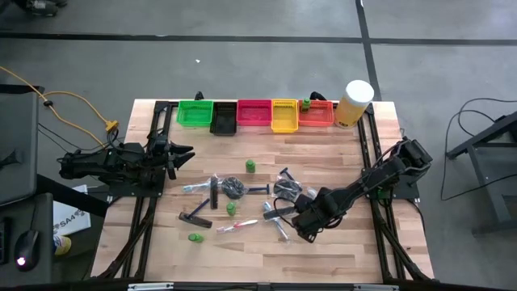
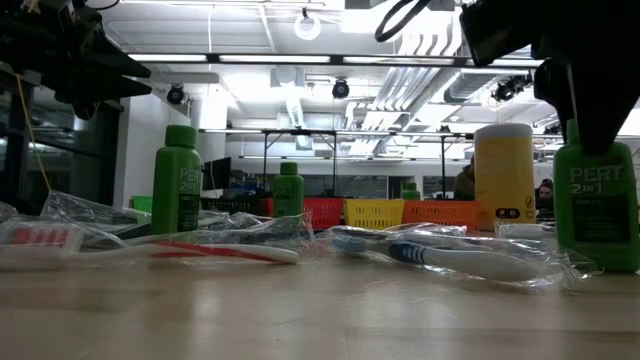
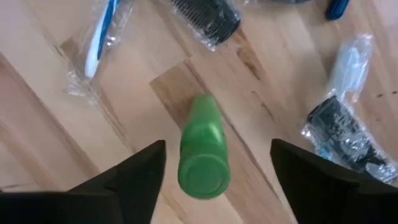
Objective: Pick & Place Travel size toiletries
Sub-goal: Put the green shampoo bottle into the orange basket
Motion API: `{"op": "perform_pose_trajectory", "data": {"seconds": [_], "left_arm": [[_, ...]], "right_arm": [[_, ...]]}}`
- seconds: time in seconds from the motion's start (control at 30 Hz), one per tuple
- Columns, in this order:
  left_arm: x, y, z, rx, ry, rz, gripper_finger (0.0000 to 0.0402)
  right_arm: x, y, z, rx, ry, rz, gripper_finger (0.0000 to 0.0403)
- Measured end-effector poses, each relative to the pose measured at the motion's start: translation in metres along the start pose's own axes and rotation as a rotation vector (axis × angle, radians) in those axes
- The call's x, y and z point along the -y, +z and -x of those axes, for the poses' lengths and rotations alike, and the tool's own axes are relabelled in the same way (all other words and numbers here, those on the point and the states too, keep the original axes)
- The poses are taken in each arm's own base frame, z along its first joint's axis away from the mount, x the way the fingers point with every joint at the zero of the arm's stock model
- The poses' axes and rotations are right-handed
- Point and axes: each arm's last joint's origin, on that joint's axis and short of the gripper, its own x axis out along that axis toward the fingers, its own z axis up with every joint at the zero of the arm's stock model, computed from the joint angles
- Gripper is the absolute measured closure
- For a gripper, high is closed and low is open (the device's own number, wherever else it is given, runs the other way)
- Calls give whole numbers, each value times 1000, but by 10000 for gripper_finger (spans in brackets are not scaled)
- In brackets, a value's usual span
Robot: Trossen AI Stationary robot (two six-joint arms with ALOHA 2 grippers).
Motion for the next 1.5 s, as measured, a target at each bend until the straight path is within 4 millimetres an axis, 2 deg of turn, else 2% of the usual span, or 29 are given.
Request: {"op": "perform_pose_trajectory", "data": {"seconds": [0.47,0.8,1.0,1.3,1.5], "left_arm": [[0,0,0,0,0,0,254],[0,0,0,0,0,0,254],[0,0,0,0,0,0,254],[0,0,0,0,0,0,254],[0,0,0,1,0,0,254]], "right_arm": [[0,0,0,-2,3,26,308],[7,1,6,-44,-6,14,307],[25,4,32,-10,32,14,310],[74,21,81,124,113,47,310],[117,41,92,126,57,72,310]]}}
